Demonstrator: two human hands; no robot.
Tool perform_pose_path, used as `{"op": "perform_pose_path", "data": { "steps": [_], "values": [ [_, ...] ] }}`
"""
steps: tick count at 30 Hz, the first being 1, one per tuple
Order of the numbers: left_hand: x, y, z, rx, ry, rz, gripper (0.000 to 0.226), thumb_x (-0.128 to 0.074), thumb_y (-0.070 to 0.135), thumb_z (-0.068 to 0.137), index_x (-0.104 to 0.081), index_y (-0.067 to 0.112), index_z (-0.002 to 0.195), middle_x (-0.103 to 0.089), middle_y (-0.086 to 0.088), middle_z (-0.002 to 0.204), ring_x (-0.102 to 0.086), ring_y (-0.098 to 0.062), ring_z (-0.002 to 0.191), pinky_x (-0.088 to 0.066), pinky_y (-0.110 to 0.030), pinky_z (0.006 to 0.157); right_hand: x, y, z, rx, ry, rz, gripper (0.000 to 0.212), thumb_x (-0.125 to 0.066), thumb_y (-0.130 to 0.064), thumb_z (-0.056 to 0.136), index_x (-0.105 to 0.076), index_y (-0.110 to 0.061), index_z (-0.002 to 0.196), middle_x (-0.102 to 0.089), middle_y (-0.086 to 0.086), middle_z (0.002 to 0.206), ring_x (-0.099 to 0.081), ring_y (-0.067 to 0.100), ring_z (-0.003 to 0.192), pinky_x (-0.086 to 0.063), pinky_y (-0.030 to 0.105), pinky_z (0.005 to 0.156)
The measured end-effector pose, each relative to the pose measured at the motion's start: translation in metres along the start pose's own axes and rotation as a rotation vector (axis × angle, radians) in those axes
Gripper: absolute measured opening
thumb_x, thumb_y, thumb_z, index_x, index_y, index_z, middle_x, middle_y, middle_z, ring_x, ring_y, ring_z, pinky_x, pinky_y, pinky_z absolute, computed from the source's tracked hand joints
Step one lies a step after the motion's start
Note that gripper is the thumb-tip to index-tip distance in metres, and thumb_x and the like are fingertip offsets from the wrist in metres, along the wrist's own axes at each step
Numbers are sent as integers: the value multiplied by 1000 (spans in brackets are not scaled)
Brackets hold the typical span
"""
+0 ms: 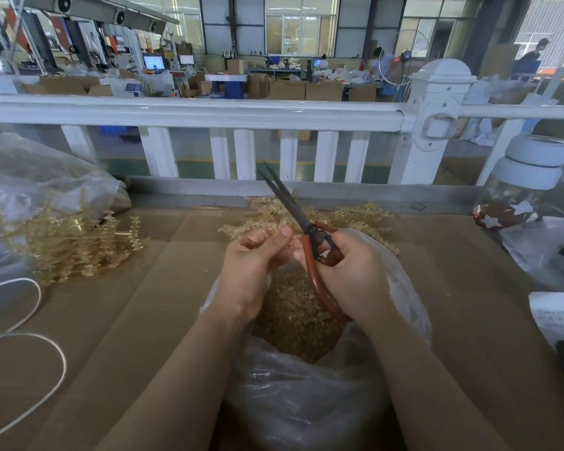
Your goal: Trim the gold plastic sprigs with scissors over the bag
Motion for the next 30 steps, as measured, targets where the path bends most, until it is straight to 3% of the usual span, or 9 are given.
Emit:
{"op": "perform_pose_path", "data": {
  "steps": [3, 6, 8, 14, 20, 22, 26, 28, 30],
  "values": [
    [-2, -1, 0, -18, -53, 62, 14, -72, 14, 81, -74, 7, 68, -73, -21, 87, -69, -30, 84, -59, -35, 84, -2, 0, 1, -49, -21, 94, 27, -73, -58, 77, -63, -34, 70, -67, -28, 70, -64, -4, 66, -44, 11, 54],
    [-1, -3, 1, -13, -58, 96, 18, -70, 11, 85, -72, -7, 89, -71, -30, 101, -67, -38, 95, -56, -43, 93, -4, 0, 3, -87, -56, 140, 29, -75, -57, 80, -65, -31, 69, -68, -22, 68, -65, -1, 63, -47, 16, 56],
    [-2, -3, 1, -15, -49, 88, 29, -70, 8, 86, -66, -12, 106, -67, -33, 112, -68, -38, 99, -57, -40, 90, -4, 1, 4, -121, -68, 180, 23, -81, -46, 80, -67, -30, 72, -70, -19, 69, -67, 1, 64, -50, 17, 56],
    [4, 6, 3, -79, -44, -106, 58, -75, 18, 79, -56, 15, 134, -66, -10, 127, -65, -25, 115, -54, -33, 92, 3, 2, 8, -229, -103, 340, 12, -75, -13, 86, -71, -22, 78, -71, -8, 66, -64, 1, 56, -48, 16, 55],
    [15, 8, 8, -90, -117, -135, 55, -58, -11, 72, -66, 8, 123, -71, -8, 115, -67, -19, 105, -56, -34, 88, 9, -1, 7, -256, -104, 473, 14, -72, -14, 89, -71, -13, 75, -59, -4, 54, -53, 9, 50, -44, 18, 49],
    [13, 7, 8, -27, -153, -119, 53, -55, -1, 71, -65, 9, 121, -72, -6, 110, -68, -20, 101, -58, -33, 79, 11, -1, 8, -253, -102, 485, 17, -71, -15, 90, -70, -13, 73, -60, -3, 54, -55, 11, 53, -50, 21, 57],
    [7, 5, 3, 66, -139, 56, 56, -77, 23, 71, -59, 13, 123, -73, -6, 112, -72, -24, 95, -60, -42, 80, 12, -3, 7, -256, -118, 546, 17, -71, -14, 91, -70, -18, 74, -64, 1, 59, -60, 17, 60, -52, 35, 70],
    [5, 3, 1, 60, -181, 138, 36, -83, 27, 74, -69, 17, 105, -75, -5, 99, -73, -21, 86, -61, -37, 73, 12, -2, 6, -232, -124, 562, 18, -71, -16, 91, -71, -20, 74, -66, 2, 61, -61, 17, 60, -53, 34, 70],
    [3, 2, -1, 47, -216, 148, 15, -79, 28, 77, -78, 19, 89, -76, -4, 93, -71, -22, 85, -60, -38, 79, 13, -3, 5, -185, -141, 542, 15, -69, -16, 93, -72, -15, 78, -65, 2, 59, -59, 10, 53, -50, 23, 60]
  ]
}}
Point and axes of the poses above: each hand's wrist, its own z-axis towards the middle knuckle, its own x-axis out of the back of the hand, y = z × x, the point moved 1 cm from there along z, towards the middle knuckle
